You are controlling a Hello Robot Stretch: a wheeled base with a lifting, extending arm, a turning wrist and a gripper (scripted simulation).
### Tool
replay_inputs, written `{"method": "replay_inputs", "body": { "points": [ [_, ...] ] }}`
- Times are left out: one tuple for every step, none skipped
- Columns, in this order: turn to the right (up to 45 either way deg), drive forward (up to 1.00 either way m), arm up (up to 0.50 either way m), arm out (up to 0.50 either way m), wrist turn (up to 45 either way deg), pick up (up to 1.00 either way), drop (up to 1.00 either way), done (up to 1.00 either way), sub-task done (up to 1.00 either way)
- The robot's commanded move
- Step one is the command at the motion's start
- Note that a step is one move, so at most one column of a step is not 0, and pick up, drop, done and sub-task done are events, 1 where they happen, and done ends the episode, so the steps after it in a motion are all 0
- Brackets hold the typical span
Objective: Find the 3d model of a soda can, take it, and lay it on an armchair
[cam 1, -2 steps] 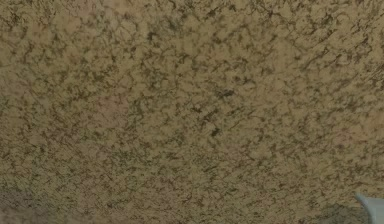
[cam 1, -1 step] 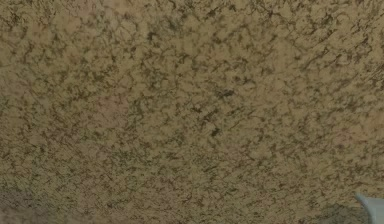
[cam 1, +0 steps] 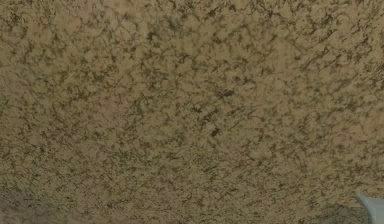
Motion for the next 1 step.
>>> {"method": "replay_inputs", "body": {
  "points": [
    [0.0,0.00,0.00,0.00,0.0,0.00,0.00,1.00,0.00]
  ]
}}
